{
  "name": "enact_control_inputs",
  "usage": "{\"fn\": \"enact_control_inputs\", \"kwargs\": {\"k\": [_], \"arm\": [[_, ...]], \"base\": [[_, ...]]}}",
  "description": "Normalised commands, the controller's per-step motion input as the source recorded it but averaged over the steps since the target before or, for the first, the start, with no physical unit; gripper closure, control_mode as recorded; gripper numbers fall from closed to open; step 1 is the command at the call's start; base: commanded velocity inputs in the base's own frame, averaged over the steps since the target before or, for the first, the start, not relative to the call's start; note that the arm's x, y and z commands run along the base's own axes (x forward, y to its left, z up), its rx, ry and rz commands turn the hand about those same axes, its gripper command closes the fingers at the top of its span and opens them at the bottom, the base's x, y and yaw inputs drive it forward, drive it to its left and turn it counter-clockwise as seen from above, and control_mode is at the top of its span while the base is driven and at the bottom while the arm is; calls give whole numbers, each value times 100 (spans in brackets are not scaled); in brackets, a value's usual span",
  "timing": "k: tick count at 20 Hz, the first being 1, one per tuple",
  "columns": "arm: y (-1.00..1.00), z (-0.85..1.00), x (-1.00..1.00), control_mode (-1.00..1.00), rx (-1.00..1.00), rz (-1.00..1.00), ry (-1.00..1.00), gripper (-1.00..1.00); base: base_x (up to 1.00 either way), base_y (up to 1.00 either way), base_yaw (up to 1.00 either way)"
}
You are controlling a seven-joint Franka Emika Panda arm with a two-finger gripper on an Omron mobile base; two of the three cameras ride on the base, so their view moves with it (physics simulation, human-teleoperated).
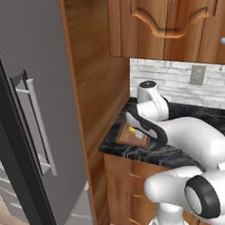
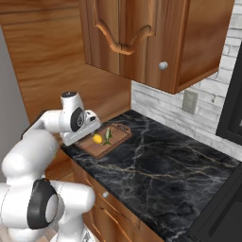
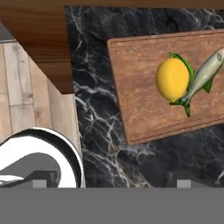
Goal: Retrieve a lemon from the fridge and place it on the cutting board with the fish.
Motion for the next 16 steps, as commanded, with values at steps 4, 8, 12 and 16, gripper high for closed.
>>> {"fn": "enact_control_inputs", "kwargs": {"k": [4, 8, 12, 16], "arm": [[0, 43, -35, -100, 1, -40, 1, -100], [-8, 29, -47, -100, 6, -38, 0, -100], [-29, 21, -62, -100, 11, -25, -14, -100], [-45, 11, -79, -100, 14, -10, -33, -100]], "base": [[0, 0, 0], [0, 0, 0], [0, 0, 0], [0, 0, 0]]}}
